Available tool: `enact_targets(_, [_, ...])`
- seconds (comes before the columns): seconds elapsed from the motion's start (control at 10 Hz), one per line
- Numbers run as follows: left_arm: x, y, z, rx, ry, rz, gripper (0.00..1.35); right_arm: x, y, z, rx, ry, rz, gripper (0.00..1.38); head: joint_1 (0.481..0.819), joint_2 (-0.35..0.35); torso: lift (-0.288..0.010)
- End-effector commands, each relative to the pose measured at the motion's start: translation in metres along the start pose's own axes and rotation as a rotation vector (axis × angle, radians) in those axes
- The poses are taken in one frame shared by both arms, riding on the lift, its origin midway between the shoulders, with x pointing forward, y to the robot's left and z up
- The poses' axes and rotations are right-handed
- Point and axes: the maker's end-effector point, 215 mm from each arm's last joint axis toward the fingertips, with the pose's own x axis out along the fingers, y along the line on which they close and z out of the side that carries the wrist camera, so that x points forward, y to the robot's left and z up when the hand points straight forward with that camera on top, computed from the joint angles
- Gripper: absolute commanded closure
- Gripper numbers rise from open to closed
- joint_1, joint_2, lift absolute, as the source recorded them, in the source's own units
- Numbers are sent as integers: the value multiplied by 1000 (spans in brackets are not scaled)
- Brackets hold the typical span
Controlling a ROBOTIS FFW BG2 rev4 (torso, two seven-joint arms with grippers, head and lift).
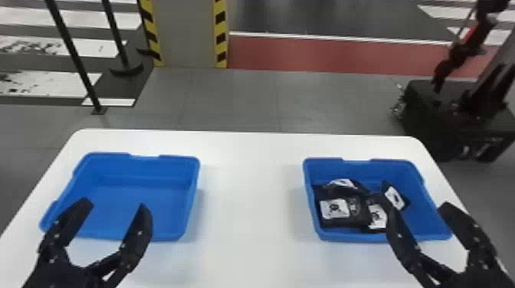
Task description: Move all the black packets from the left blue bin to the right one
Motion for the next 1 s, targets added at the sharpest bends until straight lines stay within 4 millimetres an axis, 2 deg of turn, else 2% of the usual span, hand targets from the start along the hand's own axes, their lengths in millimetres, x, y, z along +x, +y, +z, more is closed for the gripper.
enact_targets(0.0, [0, -1, 0, -2, -1, 0, 151, 0, 1, 1, 5, -5, 0, 275, 695, -48, -110])
enact_targets(0.9, [-1, 0, -3, -15, 8, 3, 151, 0, 4, -3, 31, -1, -5, 277, 695, -45, -110])
